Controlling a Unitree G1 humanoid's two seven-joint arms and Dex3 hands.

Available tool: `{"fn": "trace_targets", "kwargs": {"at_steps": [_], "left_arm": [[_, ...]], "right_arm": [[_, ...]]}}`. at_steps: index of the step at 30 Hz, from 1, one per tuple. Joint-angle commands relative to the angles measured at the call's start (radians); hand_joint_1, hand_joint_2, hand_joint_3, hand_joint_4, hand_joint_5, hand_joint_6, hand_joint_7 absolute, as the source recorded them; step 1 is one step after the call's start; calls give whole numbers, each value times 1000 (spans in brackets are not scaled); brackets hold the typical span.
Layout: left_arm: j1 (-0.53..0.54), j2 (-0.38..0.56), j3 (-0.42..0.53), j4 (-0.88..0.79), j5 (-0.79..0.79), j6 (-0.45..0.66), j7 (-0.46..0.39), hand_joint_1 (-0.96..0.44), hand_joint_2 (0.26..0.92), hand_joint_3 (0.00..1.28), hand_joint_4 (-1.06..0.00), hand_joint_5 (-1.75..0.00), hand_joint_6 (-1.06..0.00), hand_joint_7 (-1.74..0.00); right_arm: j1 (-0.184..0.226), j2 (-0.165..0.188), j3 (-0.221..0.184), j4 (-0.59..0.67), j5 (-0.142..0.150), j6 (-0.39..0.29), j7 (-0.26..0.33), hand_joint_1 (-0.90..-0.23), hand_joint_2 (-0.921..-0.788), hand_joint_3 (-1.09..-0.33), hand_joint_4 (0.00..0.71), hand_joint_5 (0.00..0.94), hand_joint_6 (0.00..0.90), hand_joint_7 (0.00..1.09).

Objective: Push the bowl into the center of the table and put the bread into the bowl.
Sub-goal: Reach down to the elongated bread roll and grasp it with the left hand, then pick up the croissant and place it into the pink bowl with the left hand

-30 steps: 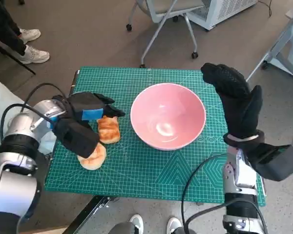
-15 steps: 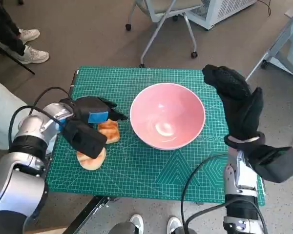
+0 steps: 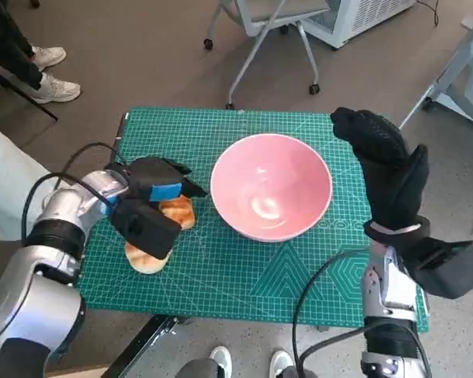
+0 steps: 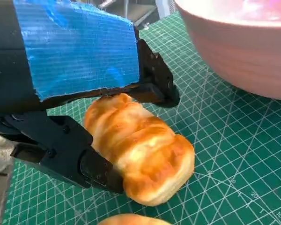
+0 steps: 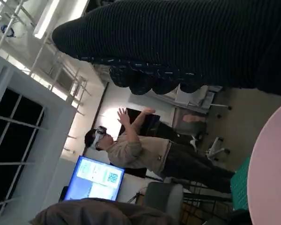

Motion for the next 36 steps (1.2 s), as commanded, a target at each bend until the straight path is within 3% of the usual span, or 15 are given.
{"fn": "trace_targets", "kwargs": {"at_steps": [1,2,4,13,23,36], "left_arm": [[12,-18,-58,28,60,15,37,-55,914,107,-661,-796,-635,-1068],[8,-17,-64,30,65,17,42,-35,916,107,-643,-932,-629,-1129],[0,-13,-72,32,73,19,52,-17,918,88,-649,-1036,-646,-1153],[-32,14,-57,25,44,27,24,1,920,33,-706,-1184,-700,-1047],[-34,25,-29,15,15,24,-2,2,920,50,-684,-1193,-682,-1087],[-104,164,213,-133,-223,-72,-126,2,920,43,-709,-1062,-669,-1199]], "right_arm": [[34,3,-3,-11,14,23,-8,-680,-921,-695,197,3,97,555],[35,3,-4,-12,14,23,-9,-679,-921,-695,198,3,98,553],[37,2,-4,-14,14,23,-11,-677,-921,-694,199,4,100,551],[37,1,-9,-5,8,14,-16,-675,-921,-693,201,4,106,541],[33,3,-8,3,6,10,-17,-675,-921,-694,201,3,111,532],[27,1,-3,1,8,12,-11,-673,-921,-708,201,2,106,524]]}}
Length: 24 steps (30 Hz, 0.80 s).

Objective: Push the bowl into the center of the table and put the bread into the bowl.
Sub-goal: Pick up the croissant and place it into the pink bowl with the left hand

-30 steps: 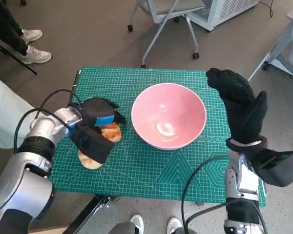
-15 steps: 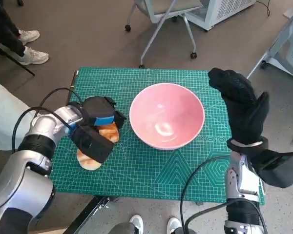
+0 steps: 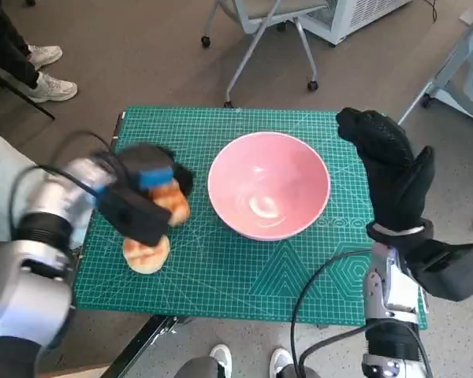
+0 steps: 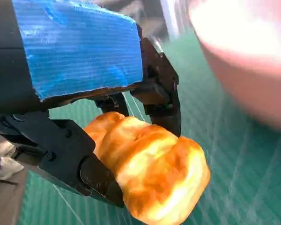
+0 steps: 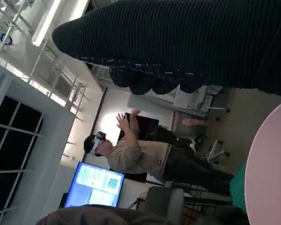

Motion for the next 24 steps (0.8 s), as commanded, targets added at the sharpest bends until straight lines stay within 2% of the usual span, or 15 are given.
{"fn": "trace_targets", "kwargs": {"at_steps": [1,8,13,24], "left_arm": [[-43,55,81,-86,-82,-44,-29,2,920,40,-712,-1059,-671,-1196],[-38,84,182,-245,-191,-86,-65,2,920,31,-694,-1055,-712,-1174],[-42,67,230,-357,-238,-85,-77,2,920,30,-684,-1062,-725,-1165],[-91,-39,227,-478,-224,-86,-84,1,915,11,-702,-1039,-773,-1117]], "right_arm": [[17,-1,0,10,3,9,0,-672,-921,-708,201,2,105,524],[12,-6,-2,9,8,15,3,-666,-921,-712,203,2,103,521],[7,-8,-5,15,13,15,7,-670,-921,-712,204,3,104,520],[11,-3,2,9,18,16,5,-670,-921,-716,204,2,107,521]]}}
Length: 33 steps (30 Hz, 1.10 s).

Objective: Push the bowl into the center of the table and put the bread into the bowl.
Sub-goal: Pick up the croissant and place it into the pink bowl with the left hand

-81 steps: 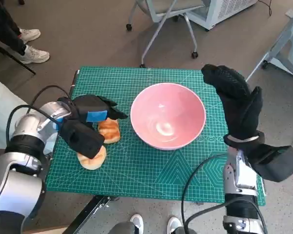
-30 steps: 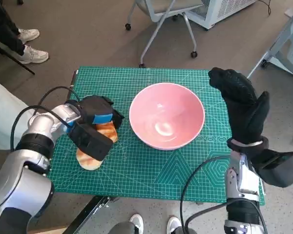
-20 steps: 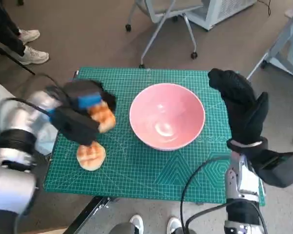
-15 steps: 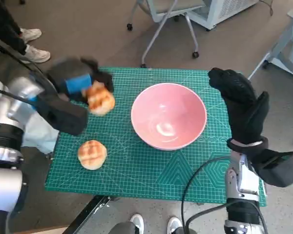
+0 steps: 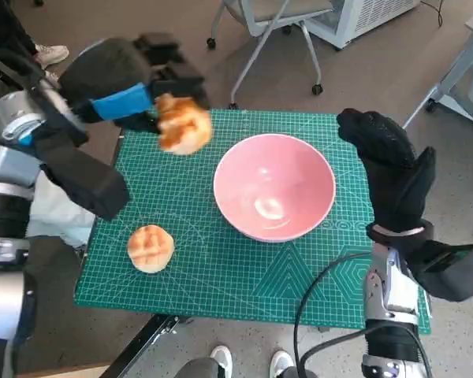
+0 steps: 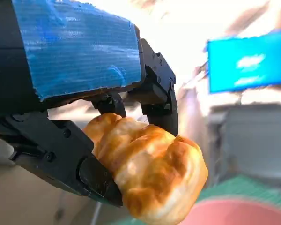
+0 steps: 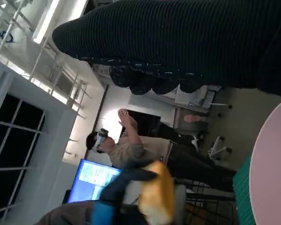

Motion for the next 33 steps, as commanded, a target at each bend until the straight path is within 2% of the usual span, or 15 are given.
{"fn": "trace_targets", "kwargs": {"at_steps": [1,6,10,17,28,30,33], "left_arm": [[-49,-64,-17,-37,4,-1,-27,1,914,10,-705,-1035,-777,-1113],[-77,-129,-42,-25,-6,14,-83,1,912,4,-719,-1027,-786,-1095],[-100,-191,-61,47,-11,-8,-101,1,917,7,-705,-1041,-769,-1112],[-146,-284,-120,180,64,-39,-58,0,920,29,-673,-1067,-741,-1151],[-159,-377,-187,316,150,-4,-7,0,920,42,-642,-1118,-739,-1136],[-157,-385,-196,333,163,7,-2,0,920,52,-624,-1131,-734,-1145],[-153,-394,-205,357,171,35,-14,0,921,128,-532,-1229,-648,-1230]], "right_arm": [[15,0,2,6,2,12,4,-670,-921,-716,204,2,107,521],[23,1,3,-3,0,11,0,-669,-921,-715,204,2,107,521],[29,-1,2,-11,2,14,-1,-669,-921,-715,204,2,107,522],[42,-4,-3,-27,4,21,-6,-664,-921,-713,205,2,109,521],[62,2,-3,-54,-4,27,-27,-670,-921,-710,205,1,99,510],[66,2,-2,-60,-6,27,-31,-671,-921,-710,204,1,97,507],[71,1,-2,-65,-8,26,-37,-674,-921,-708,202,0,95,502]]}}
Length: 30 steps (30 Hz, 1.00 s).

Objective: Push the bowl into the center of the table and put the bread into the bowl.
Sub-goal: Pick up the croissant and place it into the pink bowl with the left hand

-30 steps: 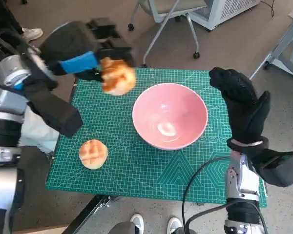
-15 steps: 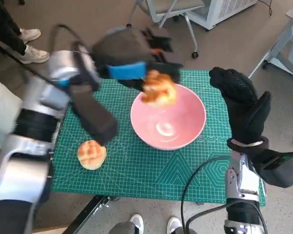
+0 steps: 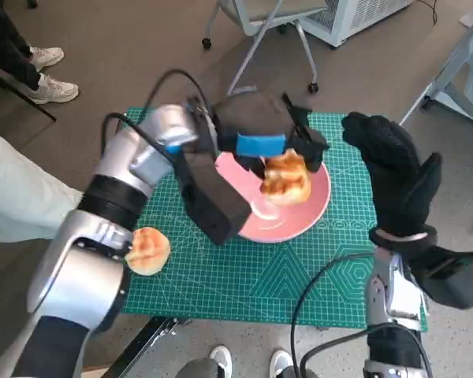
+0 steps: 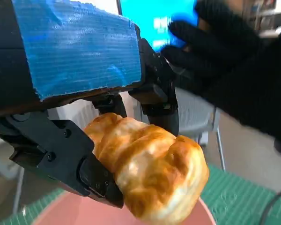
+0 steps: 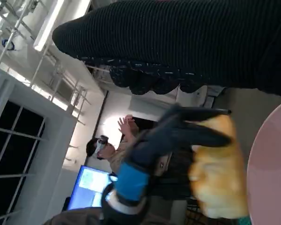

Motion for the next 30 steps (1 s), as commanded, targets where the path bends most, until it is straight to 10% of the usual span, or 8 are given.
{"fn": "trace_targets", "kwargs": {"at_steps": [1,5,8,30], "left_arm": [[-19,-14,-16,42,14,53,-10,0,921,177,-481,-1289,-585,-1288],[-14,-22,-22,53,9,158,-75,-49,838,79,-269,-337,-301,-486],[-11,-23,-25,36,9,231,-120,-82,810,33,-144,-110,-205,-251],[60,90,55,-66,-111,180,-203,-219,783,0,-103,-4,-288,-77]], "right_arm": [[29,2,-1,-6,-9,12,-16,-675,-921,-708,202,0,95,501],[27,1,-3,0,-13,5,-21,-673,-921,-706,202,0,89,492],[25,0,-4,5,-18,0,-26,-672,-921,-706,202,1,85,486],[-13,13,10,61,-9,-12,-12,-676,-921,-711,200,0,88,470]]}}
